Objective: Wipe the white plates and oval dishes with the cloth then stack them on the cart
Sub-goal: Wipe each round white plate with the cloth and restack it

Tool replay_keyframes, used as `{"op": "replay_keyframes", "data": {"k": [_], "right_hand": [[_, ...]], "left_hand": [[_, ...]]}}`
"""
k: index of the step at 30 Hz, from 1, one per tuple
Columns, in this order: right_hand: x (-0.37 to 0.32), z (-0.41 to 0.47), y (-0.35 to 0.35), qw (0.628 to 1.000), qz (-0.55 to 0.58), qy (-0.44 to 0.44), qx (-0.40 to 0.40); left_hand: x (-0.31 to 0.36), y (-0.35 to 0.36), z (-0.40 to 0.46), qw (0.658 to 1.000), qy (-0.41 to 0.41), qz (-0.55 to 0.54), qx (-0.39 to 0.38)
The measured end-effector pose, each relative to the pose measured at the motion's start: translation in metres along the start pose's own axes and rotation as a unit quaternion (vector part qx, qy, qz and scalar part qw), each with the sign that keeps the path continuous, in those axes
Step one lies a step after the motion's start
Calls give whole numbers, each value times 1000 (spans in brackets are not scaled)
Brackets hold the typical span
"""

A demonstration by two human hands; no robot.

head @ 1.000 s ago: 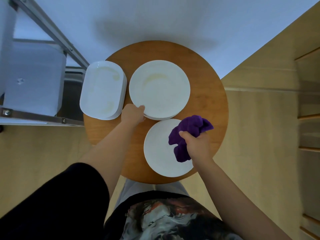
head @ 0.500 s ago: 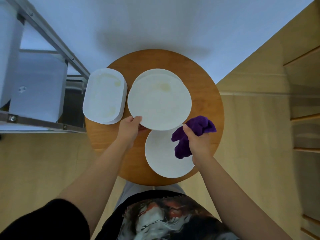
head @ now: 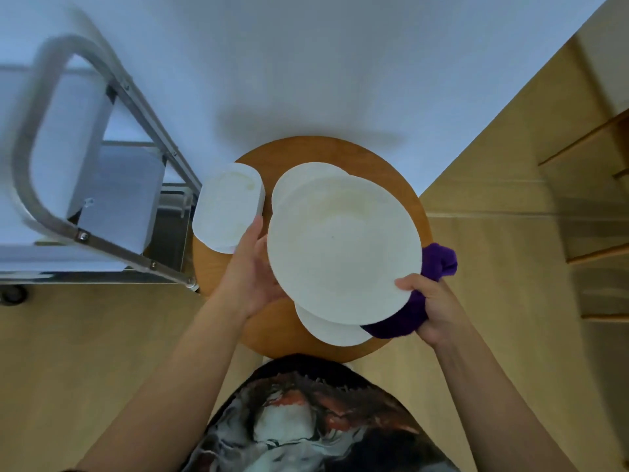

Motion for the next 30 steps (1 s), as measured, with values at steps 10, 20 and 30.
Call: {"op": "replay_keyframes", "data": {"k": [10, 20, 30], "right_hand": [[-52, -74, -6, 974, -112, -170, 101], [-82, -129, 72, 791, -469, -372, 125], [-48, -78, 74, 686, -588, -268, 335]], "left_hand": [[28, 16, -45, 989, 100, -78, -71], [36, 43, -69, 971, 170, -135, -101], [35, 60, -83, 974, 187, -55, -115]]}}
Point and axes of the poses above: each hand's wrist, its own z-axis towards the middle knuckle, its own y-axis out of the palm, x = y × z, the point moved 9 cm from there along z, towards the middle knuckle, and after that the axes turned 10 degrees about y, right-handed, at the moved point
